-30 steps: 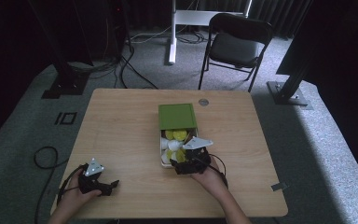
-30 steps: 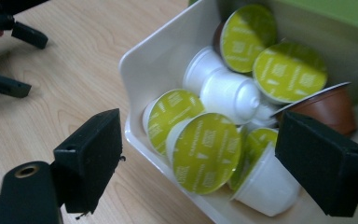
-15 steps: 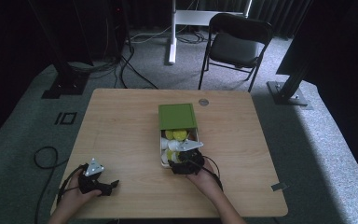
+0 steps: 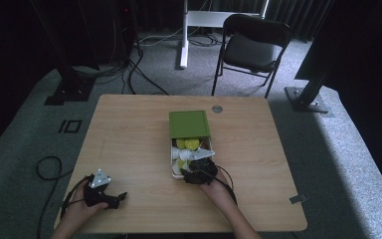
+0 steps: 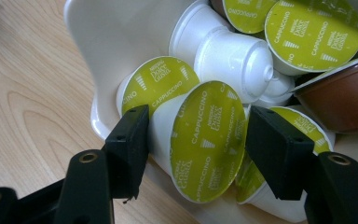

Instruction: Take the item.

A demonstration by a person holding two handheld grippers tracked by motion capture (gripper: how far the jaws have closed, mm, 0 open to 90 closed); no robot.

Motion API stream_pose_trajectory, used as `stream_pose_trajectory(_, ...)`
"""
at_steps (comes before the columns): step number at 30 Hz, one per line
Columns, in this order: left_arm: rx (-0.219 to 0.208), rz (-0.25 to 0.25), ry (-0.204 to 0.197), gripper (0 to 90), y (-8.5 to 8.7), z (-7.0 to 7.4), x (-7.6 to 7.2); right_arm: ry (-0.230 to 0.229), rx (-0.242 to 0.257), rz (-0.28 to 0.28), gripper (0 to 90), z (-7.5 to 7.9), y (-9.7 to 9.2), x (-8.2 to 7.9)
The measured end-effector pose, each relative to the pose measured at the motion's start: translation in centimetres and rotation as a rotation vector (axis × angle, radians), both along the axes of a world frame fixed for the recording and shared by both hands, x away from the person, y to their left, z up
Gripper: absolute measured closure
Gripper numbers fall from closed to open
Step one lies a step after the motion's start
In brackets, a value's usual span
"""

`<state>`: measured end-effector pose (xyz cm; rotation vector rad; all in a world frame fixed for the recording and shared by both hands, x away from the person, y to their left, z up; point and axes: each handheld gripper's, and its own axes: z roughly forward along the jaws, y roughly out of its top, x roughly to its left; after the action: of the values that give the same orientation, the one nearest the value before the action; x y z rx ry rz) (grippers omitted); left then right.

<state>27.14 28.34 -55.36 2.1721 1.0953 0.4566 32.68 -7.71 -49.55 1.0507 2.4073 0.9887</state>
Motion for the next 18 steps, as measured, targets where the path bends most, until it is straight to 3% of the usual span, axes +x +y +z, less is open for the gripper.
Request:
stream_pose_trajectory(7,0.000,0.000,0.000,3.1,0.00,0.00,0.00,-0.025,-0.036,0.030,41.9,0.07,0.20,-0.09)
stream_pose_trajectory(11,-0.001,0.001,0.000,3.1,-0.01,-0.01,0.00,0.008,-0.021,0.020,41.6,0.29,0.08,0.15)
stream_pose_trajectory(18,0.000,0.000,-0.001,3.1,0.00,-0.01,0.00,0.043,-0.042,0.019,39.5,0.43,0.23,0.51)
